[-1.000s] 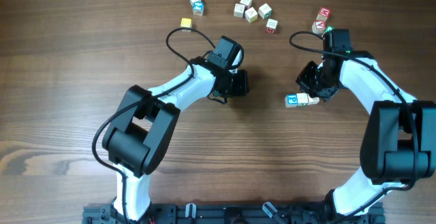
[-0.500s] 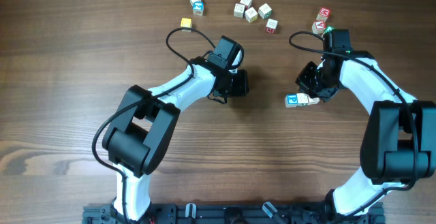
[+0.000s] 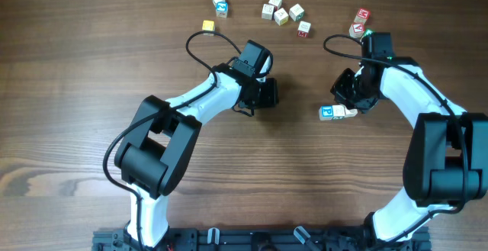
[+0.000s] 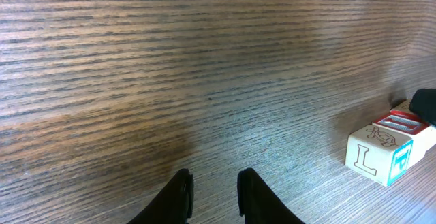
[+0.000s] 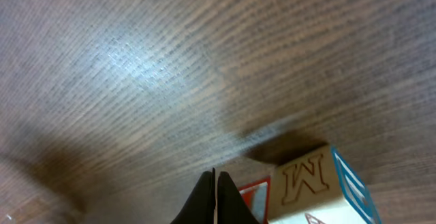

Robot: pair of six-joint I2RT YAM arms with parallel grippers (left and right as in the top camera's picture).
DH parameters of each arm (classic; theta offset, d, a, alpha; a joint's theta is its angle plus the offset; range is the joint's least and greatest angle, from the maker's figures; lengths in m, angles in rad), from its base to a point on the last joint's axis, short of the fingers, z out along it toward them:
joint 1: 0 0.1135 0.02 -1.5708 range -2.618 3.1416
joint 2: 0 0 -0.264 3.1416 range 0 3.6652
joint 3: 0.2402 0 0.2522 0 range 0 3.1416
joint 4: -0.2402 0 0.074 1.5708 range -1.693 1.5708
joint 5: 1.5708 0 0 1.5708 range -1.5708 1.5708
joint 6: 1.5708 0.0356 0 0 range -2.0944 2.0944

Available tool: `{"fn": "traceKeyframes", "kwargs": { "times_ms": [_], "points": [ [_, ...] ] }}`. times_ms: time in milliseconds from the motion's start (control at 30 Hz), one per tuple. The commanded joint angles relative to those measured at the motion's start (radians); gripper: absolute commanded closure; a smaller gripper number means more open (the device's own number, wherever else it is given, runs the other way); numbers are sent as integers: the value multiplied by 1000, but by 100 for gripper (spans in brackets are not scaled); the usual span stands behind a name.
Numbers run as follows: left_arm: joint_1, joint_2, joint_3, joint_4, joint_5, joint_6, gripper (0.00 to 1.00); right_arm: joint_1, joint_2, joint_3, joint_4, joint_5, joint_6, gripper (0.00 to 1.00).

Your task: Form a horizontal line

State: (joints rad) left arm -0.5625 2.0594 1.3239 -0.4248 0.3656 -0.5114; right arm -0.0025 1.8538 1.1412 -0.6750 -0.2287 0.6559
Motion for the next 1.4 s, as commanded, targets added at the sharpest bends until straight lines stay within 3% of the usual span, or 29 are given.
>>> {"fn": "traceKeyframes", "kwargs": {
  "times_ms": [0,433,1367],
  "points": [
    [5,5,2,0,16,1,75,5,24,-5,35,8,8,96],
    [5,5,2,-5,24,1,75,4,24,-5,26,155,184,96],
    [10,5,2,-5,28,1,75,1,24,-4,8,229,239,96]
  ]
}}
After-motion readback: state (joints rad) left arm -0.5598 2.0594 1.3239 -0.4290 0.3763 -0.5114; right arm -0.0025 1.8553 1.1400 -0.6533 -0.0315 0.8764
